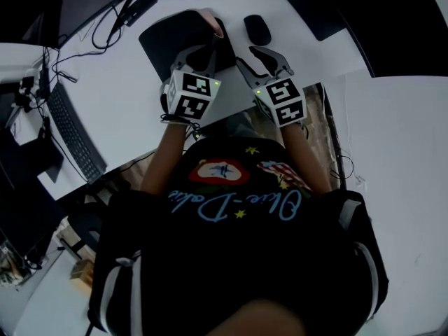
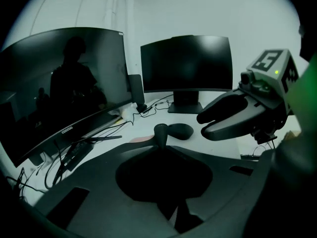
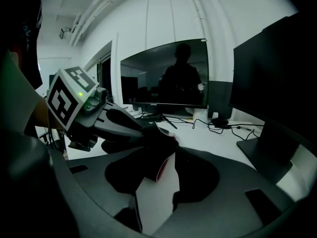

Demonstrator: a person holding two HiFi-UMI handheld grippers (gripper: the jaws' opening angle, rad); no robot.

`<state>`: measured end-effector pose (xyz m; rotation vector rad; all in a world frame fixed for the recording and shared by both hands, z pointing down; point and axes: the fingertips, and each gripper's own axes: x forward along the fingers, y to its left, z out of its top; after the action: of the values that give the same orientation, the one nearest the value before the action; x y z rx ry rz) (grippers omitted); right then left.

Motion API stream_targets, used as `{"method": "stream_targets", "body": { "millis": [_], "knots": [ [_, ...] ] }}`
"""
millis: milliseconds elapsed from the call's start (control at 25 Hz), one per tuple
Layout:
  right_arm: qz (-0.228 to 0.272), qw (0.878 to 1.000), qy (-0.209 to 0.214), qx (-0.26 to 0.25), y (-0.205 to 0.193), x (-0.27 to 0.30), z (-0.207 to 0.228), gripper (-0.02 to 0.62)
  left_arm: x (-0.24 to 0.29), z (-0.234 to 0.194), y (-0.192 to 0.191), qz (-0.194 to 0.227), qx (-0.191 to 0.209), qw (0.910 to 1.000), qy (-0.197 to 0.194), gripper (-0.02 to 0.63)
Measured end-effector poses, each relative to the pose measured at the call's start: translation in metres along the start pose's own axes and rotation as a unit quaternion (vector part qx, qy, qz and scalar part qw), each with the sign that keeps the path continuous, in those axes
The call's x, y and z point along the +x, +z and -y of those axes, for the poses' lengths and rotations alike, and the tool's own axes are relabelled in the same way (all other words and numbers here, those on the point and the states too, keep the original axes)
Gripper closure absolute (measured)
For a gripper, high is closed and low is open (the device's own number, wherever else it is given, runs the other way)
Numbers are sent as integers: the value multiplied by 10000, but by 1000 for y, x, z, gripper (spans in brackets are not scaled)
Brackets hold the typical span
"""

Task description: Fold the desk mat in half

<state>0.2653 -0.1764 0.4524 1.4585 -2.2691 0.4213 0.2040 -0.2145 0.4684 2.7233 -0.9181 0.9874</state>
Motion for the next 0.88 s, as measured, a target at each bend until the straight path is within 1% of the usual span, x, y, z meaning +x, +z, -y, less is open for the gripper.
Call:
{"method": "stream_targets", "body": {
  "millis": [120,240,440,560,600,640,680,720,760,800,880],
  "knots": [
    [-37,10000,-41,43,-3,-3,5,446,11,15,-9,-155,117,9996,-221,568],
    [-48,10000,-60,63,-5,-3,7,446,16,23,-16,-273,343,9985,-313,565],
    [-52,10000,-52,64,-5,-2,6,446,21,29,-22,-346,378,9977,-441,548],
    [-40,10000,-47,59,-2,-3,6,446,21,33,-19,-249,321,9980,-491,506],
    [-34,10000,-55,52,-1,-3,6,446,21,34,-17,-206,287,9980,-530,508],
    [-27,10000,-67,46,0,-3,6,446,22,36,-17,-196,279,9977,-592,494],
    [-18,10000,-81,41,1,-4,7,446,22,39,-17,-206,295,9971,-670,449],
    [-9,9999,-95,39,2,-4,8,446,23,42,-17,-212,317,9965,-747,420],
    [0,9999,-106,39,2,-3,9,446,22,45,-17,-208,316,9960,-814,405],
    [9,9999,-111,41,3,-3,9,446,21,46,-16,-193,263,9957,-869,391],
    [26,9999,-113,50,5,-2,9,446,14,46,-10,-107,-32,9951,-983,387]
  ]
}}
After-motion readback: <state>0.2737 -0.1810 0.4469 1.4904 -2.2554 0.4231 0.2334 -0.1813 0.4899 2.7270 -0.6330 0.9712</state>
